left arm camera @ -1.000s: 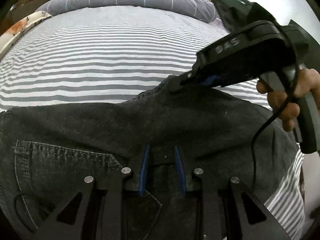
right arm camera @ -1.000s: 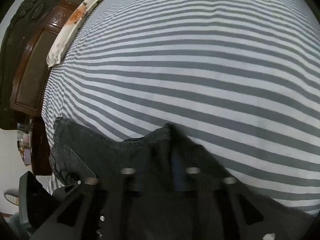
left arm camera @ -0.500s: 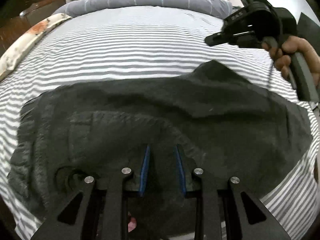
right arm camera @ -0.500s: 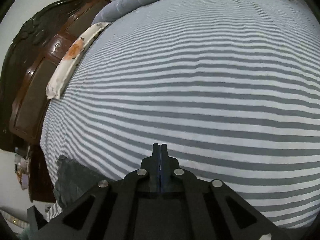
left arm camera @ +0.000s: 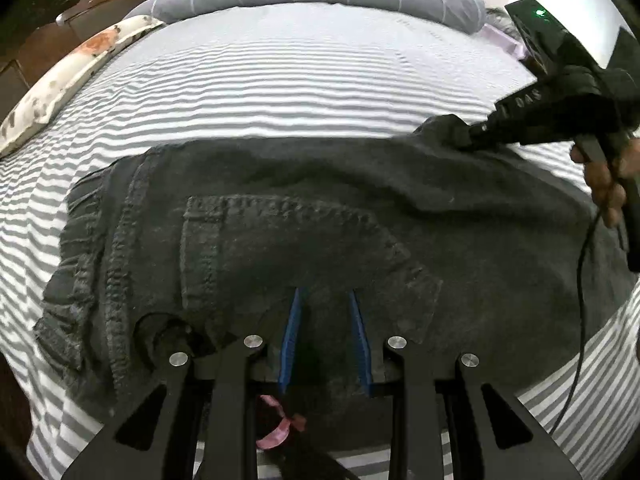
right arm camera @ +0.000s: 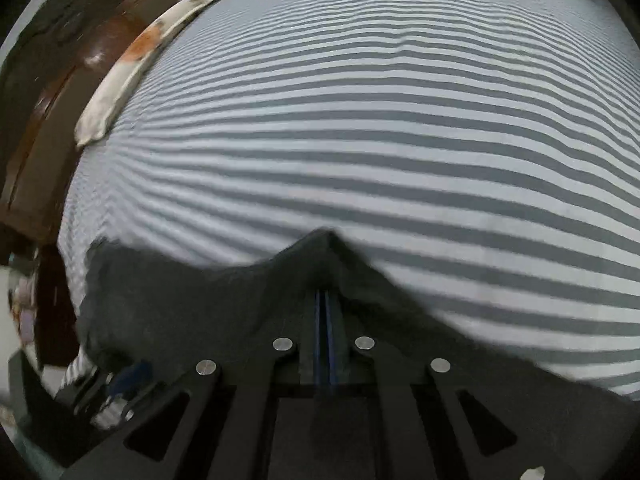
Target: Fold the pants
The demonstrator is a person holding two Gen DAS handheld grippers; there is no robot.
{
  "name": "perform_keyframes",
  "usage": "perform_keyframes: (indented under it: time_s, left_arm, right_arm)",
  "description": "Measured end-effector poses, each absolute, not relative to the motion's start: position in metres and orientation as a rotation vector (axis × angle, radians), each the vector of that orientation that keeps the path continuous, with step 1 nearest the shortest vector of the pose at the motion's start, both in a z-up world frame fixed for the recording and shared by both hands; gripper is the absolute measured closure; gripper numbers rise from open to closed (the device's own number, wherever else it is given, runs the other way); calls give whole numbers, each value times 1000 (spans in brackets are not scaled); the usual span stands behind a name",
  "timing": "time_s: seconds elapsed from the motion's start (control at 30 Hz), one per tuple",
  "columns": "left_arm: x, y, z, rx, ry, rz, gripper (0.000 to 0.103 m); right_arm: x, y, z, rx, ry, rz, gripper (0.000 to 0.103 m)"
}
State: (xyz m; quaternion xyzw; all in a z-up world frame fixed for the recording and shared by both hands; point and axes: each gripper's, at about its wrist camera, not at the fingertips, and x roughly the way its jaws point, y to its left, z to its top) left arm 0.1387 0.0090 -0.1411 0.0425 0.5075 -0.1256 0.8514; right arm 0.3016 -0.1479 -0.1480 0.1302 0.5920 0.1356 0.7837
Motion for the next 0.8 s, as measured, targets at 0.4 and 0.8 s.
perform_keyframes:
  time_s: [0.4, 0.8]
  left_arm:
    - [130, 24, -118, -35, 991, -284, 77]
    - [114, -59, -122, 117, 1022, -540, 76]
  right_arm:
    - [284, -163, -118, 309, 1178, 265, 94]
    - [180, -204, -137, 354, 1283, 193, 79]
